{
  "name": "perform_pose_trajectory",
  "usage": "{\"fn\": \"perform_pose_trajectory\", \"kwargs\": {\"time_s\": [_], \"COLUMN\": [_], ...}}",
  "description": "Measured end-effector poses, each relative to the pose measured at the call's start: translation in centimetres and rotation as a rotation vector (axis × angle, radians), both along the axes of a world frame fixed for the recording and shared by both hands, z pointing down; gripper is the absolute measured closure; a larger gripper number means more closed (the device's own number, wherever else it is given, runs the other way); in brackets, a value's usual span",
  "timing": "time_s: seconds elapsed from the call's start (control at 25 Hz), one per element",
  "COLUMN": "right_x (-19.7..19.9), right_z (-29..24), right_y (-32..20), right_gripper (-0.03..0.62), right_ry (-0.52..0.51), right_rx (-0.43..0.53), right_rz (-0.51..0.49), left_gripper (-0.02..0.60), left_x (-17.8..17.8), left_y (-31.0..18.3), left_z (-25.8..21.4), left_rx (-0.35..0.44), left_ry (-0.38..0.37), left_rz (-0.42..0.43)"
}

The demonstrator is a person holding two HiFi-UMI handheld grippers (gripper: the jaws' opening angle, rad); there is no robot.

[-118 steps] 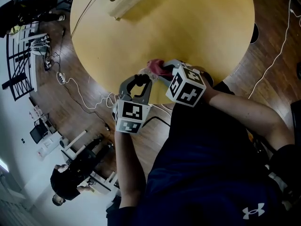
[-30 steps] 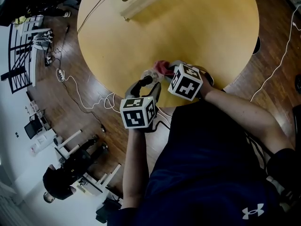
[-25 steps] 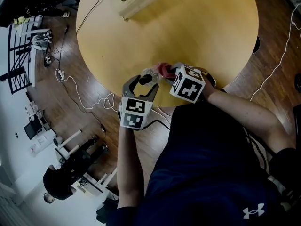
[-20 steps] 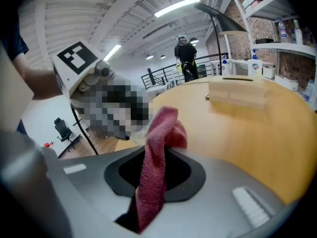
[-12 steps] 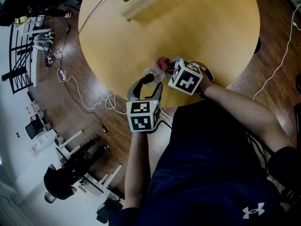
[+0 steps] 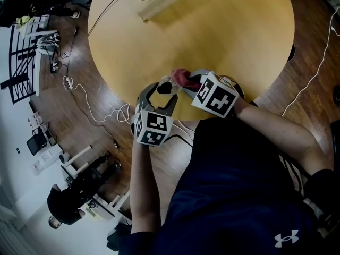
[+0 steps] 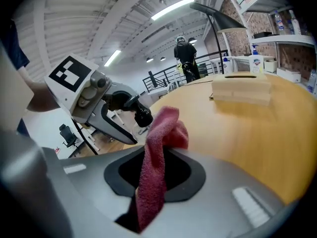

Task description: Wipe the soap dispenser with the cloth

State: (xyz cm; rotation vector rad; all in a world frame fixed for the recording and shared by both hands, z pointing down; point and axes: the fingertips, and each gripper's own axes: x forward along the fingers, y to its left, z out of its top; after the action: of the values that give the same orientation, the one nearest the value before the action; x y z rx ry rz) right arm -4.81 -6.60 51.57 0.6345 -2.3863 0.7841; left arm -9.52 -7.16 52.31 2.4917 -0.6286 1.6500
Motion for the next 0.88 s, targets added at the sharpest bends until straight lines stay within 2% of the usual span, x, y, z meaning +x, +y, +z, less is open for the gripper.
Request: {"fn": "perform_pose_trajectory", "kwargs": {"time_s": [0.08,0.12,0.16,0.2,0.24,0.36,0.4,0.44,0.52,0.6,0.68,0.76,0.88], "right_x": [-0.2,-0.2,-0.2,-0.2,-0.2,0.3,0.6,0.8,0.8,0.3,-0.2,-0.2,0.0], "right_z": [1.8,3.3,4.8,6.0,6.9,7.0,6.4,5.6,3.6,2.1,2.1,3.1,4.5], "right_y": [0.3,0.5,0.6,0.7,0.8,0.9,0.9,0.6,-0.2,-0.9,-1.1,-0.7,0.8], "right_gripper": [0.519,0.519,0.519,0.519,0.518,0.519,0.519,0.519,0.518,0.519,0.519,0.519,0.519], "right_ry": [0.023,0.045,0.069,0.089,0.102,0.11,0.107,0.102,0.089,0.092,0.112,0.117,0.109], "right_rx": [-0.031,-0.057,-0.085,-0.111,-0.131,-0.139,-0.123,-0.098,-0.031,0.035,0.056,0.017,-0.061], "right_rz": [-0.003,-0.002,-0.001,0.0,0.001,0.005,0.006,0.008,0.009,-0.01,-0.042,-0.058,-0.069], "left_gripper": [0.288,0.291,0.293,0.291,0.291,0.288,0.288,0.288,0.287,0.287,0.279,0.28,0.281], "left_x": [-0.8,-1.3,-1.8,-1.9,-1.6,0.3,0.7,1.0,1.0,0.8,0.7,0.6,0.6], "left_y": [0.2,0.3,0.3,0.4,0.5,0.6,0.4,0.1,-0.1,-0.1,-0.3,-0.5,-0.9], "left_z": [0.6,1.0,1.4,1.5,1.1,-1.3,-1.8,-2.2,-2.1,-1.5,-1.1,-0.9,-0.5], "left_rx": [0.02,0.018,0.006,-0.015,-0.046,-0.15,-0.156,-0.147,-0.128,-0.12,-0.103,-0.085,-0.058], "left_ry": [-0.095,-0.145,-0.174,-0.161,-0.1,0.179,0.232,0.252,0.227,0.188,0.151,0.121,0.087], "left_rz": [0.107,0.12,0.101,0.047,-0.041,-0.385,-0.46,-0.508,-0.551,-0.564,-0.535,-0.442,-0.221]}}
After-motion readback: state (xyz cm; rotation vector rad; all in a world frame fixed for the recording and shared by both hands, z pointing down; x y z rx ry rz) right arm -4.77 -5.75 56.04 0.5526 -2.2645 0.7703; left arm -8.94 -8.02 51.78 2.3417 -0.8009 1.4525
